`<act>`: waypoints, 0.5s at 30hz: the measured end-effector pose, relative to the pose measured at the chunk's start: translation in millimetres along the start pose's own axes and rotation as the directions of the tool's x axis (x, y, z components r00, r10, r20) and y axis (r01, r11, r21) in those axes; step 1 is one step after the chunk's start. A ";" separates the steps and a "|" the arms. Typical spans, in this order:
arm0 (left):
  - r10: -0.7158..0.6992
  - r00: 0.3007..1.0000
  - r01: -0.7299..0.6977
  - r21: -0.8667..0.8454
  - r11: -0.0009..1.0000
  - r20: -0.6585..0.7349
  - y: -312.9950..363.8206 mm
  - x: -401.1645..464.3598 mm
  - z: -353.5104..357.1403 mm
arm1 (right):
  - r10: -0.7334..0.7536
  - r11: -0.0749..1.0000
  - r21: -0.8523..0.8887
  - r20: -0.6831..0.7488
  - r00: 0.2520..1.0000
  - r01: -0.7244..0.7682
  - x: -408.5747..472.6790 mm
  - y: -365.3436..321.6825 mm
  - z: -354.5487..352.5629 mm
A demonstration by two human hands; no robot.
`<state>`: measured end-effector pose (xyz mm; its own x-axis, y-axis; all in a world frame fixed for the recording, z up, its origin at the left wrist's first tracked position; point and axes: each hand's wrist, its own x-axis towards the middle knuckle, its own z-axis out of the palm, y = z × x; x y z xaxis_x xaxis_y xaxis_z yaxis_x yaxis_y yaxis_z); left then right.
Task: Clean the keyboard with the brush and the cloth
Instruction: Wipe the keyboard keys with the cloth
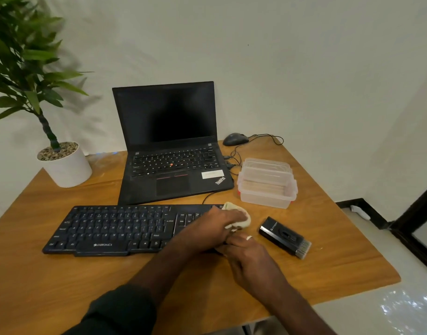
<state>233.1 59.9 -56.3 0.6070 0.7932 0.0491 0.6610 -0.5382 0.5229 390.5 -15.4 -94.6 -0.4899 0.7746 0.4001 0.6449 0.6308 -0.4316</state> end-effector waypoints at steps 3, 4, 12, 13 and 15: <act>0.042 0.995 -0.051 0.089 0.995 0.092 -0.8 1.2 -15.8 | 0.016 1.000 -0.014 0.009 1.000 -0.016 -0.4 1.7 2.8; 0.060 0.993 -0.072 0.110 0.991 0.104 -1.1 0.5 -21.8 | 0.021 1.000 -0.024 0.007 1.000 -0.021 -0.6 2.1 2.8; -0.054 0.998 0.048 0.276 0.960 0.014 -63.5 -46.4 -74.1 | 0.006 0.999 -0.039 -0.012 1.000 -0.007 -0.4 3.3 3.9; -0.119 0.993 0.121 0.298 0.947 -0.022 -74.7 -53.8 -82.9 | 0.009 0.999 -0.048 -0.011 1.000 -0.009 -0.1 2.9 3.6; -0.166 0.974 0.204 0.275 0.940 -0.152 -83.1 -63.7 -89.6 | 0.006 0.998 -0.056 -0.012 1.000 -0.007 0.5 2.0 3.4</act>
<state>100.0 79.6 -26.6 0.4142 0.9057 0.0903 0.8660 -0.4226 0.2672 389.6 -13.7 -98.0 -0.4787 0.7778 0.4074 0.6799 0.6219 -0.3885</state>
